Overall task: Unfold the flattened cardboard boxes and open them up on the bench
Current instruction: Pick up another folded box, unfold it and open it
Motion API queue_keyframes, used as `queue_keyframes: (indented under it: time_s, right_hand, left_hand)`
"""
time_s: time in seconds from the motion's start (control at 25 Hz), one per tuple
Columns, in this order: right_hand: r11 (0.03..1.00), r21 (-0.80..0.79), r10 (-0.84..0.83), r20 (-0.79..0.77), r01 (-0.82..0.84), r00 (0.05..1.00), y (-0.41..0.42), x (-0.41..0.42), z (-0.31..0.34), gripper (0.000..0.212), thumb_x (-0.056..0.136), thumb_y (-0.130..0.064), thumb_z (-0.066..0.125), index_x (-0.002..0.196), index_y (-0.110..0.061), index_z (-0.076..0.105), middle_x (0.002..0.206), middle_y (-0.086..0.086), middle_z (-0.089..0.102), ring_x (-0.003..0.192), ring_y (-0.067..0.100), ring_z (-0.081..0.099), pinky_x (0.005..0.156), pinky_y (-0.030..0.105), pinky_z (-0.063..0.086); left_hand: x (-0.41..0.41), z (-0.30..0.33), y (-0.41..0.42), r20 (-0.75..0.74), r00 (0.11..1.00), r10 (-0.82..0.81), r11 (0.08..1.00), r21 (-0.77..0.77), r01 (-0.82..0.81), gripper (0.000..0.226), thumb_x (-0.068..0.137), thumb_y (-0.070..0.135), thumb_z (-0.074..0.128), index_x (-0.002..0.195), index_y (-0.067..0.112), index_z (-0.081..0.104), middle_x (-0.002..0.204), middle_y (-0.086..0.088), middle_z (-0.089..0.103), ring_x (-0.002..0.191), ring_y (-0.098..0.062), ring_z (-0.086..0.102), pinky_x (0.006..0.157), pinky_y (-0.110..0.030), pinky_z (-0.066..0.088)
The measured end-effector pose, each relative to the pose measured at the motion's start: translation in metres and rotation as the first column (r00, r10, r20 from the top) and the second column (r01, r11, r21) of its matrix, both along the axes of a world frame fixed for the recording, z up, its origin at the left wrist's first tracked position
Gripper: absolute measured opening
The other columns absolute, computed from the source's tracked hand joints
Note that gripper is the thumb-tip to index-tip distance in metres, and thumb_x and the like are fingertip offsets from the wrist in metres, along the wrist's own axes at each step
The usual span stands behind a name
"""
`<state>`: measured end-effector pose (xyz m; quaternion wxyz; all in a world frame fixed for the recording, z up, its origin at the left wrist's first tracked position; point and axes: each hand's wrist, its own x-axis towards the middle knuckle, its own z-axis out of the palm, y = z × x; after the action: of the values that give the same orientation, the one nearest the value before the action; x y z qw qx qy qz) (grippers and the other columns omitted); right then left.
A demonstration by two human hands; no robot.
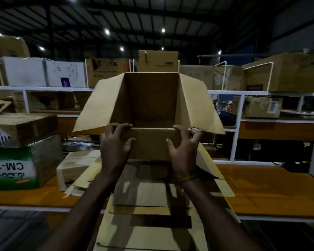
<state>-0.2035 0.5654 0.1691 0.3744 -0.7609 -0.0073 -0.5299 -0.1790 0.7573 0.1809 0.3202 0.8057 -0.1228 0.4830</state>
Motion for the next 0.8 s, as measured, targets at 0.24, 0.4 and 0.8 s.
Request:
queue_keyframes:
  time_s: [0.24, 0.4, 0.8]
  right_hand:
    - [1.0, -0.019, 0.005, -0.213, -0.009, 0.977, -0.011, 0.016, 0.005, 0.052, 0.083, -0.034, 0.073, 0.131, -0.03, 0.054, 0.132, 0.004, 0.031, 0.121, 0.019, 0.039, 0.099, 0.029, 0.043]
    - [0.999, 0.005, 0.038, -0.378, -0.039, 0.925, -0.021, 0.033, -0.024, 0.052, 0.084, -0.032, 0.072, 0.133, -0.028, 0.055, 0.132, 0.005, 0.032, 0.124, 0.023, 0.039, 0.106, 0.033, 0.037]
    - [0.959, -0.224, -0.058, -0.76, -0.176, 0.648, -0.05, 0.065, -0.083, 0.068, 0.09, -0.034, 0.061, 0.15, -0.025, 0.031, 0.154, 0.017, 0.016, 0.143, 0.038, 0.011, 0.113, 0.044, 0.028]
  left_hand:
    - [0.036, -0.003, -0.006, -0.188, 0.982, 0.023, 0.999, 0.047, -0.015, 0.037, 0.088, 0.046, 0.066, 0.123, 0.034, 0.065, 0.128, -0.005, 0.055, 0.113, -0.031, 0.05, 0.087, -0.041, 0.049]
    - [0.061, -0.034, -0.007, -0.306, 0.952, -0.022, 0.997, 0.067, 0.045, 0.037, 0.085, 0.049, 0.067, 0.12, 0.034, 0.067, 0.126, -0.004, 0.059, 0.113, -0.028, 0.054, 0.091, -0.047, 0.051]
    - [0.093, -0.085, -0.039, -0.63, 0.749, 0.206, 0.939, 0.341, 0.029, 0.063, 0.081, 0.058, 0.067, 0.138, 0.037, 0.051, 0.159, -0.005, 0.026, 0.14, -0.034, 0.031, 0.111, -0.049, 0.036]
